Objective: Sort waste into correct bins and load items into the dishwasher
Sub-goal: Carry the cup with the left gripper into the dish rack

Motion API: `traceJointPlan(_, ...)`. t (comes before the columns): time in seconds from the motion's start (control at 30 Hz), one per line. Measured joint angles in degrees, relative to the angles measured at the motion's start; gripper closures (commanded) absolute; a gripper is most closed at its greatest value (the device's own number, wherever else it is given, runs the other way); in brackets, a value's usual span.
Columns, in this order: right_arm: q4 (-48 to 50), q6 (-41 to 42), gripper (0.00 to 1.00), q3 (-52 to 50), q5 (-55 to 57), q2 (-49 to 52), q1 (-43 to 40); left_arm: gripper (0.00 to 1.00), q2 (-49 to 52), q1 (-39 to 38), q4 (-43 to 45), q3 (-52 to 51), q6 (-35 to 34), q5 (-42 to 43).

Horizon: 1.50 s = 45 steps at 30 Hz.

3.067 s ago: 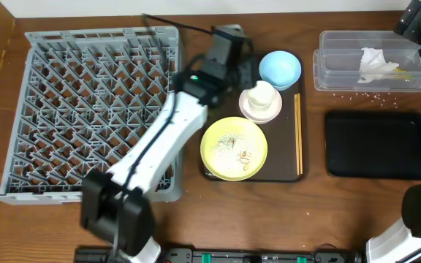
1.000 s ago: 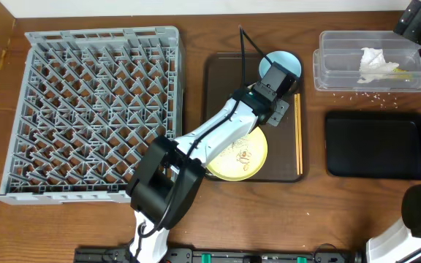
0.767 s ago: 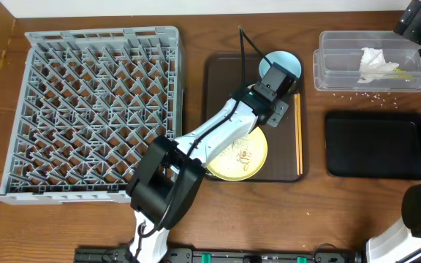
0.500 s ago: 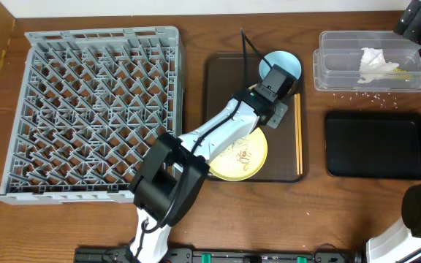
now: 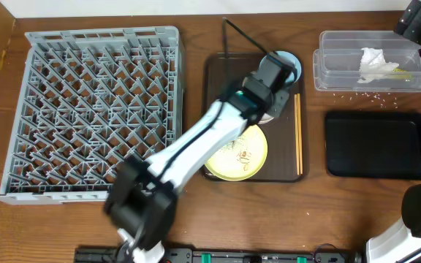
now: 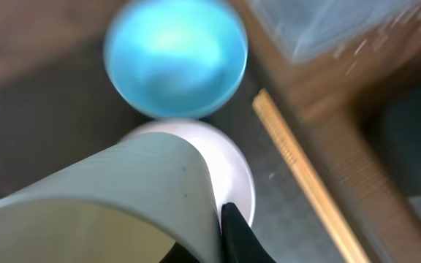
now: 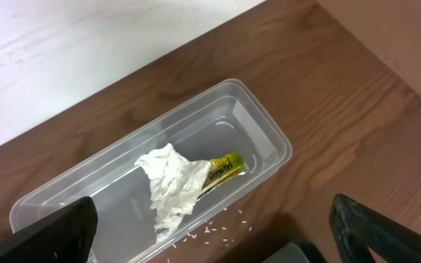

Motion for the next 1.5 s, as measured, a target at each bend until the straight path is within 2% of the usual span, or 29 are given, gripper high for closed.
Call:
traceJointPlan(0.17, 0.00, 0.00, 0.01, 0.00, 0.00, 0.00, 0.00, 0.92, -8.35, 4.46, 0.26, 0.00, -0.50, 0.02)
traceJointPlan(0.27, 0.00, 0.00, 0.01, 0.00, 0.00, 0.00, 0.00, 0.92, -10.40, 10.49, 0.35, 0.00, -3.54, 0.87)
traceJointPlan(0.33, 0.00, 0.00, 0.01, 0.00, 0.00, 0.00, 0.00, 0.92, -10.51, 15.96, 0.37, 0.00, -6.05, 4.31)
traceJointPlan(0.57, 0.00, 0.00, 0.01, 0.00, 0.00, 0.00, 0.00, 0.92, -8.33, 40.41, 1.97, 0.00, -13.77, 29.83)
traceJointPlan(0.77, 0.00, 0.00, 0.01, 0.00, 0.00, 0.00, 0.00, 0.92, -3.80, 56.19, 2.45, 0.00, -19.19, 49.20)
traceJointPlan(0.9, 0.00, 0.02, 0.01, 0.00, 0.00, 0.02, 0.00, 0.93, 1.46, 60.33, 2.58, 0.00, -22.95, 59.10)
traceJointPlan(1.03, 0.00, 0.00, 0.01, 0.00, 0.00, 0.00, 0.00, 0.92, 8.15, 60.70, 9.90, 0.00, -27.65, 68.24)
traceJointPlan(1.23, -0.02, 0.00, 0.01, 0.00, 0.00, 0.00, 0.00, 0.92, 15.06, 60.65, 14.64, 0.00, -34.25, 74.99)
traceJointPlan(1.5, 0.00, 0.00, 0.01, 0.00, 0.00, 0.00, 0.00, 0.92, 15.65, 61.70, 14.99, 0.00, -36.57, 77.68)
